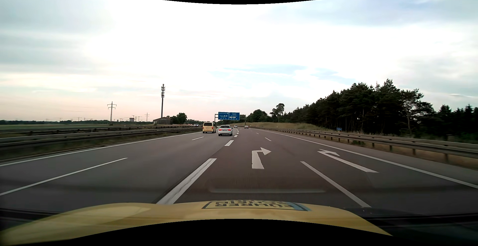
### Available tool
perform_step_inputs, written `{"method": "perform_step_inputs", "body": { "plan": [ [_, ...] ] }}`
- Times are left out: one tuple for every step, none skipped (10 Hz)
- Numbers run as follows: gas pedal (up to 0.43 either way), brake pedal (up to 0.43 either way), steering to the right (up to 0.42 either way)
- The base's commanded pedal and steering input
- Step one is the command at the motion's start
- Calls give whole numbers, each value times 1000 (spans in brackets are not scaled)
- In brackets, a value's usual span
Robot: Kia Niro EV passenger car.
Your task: Follow the waypoints while adhering to traffic rules and regulations
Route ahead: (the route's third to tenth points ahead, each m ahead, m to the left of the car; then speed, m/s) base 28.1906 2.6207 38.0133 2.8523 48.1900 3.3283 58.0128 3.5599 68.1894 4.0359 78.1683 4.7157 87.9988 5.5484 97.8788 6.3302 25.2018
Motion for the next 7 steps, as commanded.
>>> {"method": "perform_step_inputs", "body": {
  "plan": [
    [209,0,-13],
    [209,0,-12],
    [209,0,-12],
    [197,0,-12],
    [197,0,-12],
    [177,0,-10],
    [177,0,-9]
  ]
}}
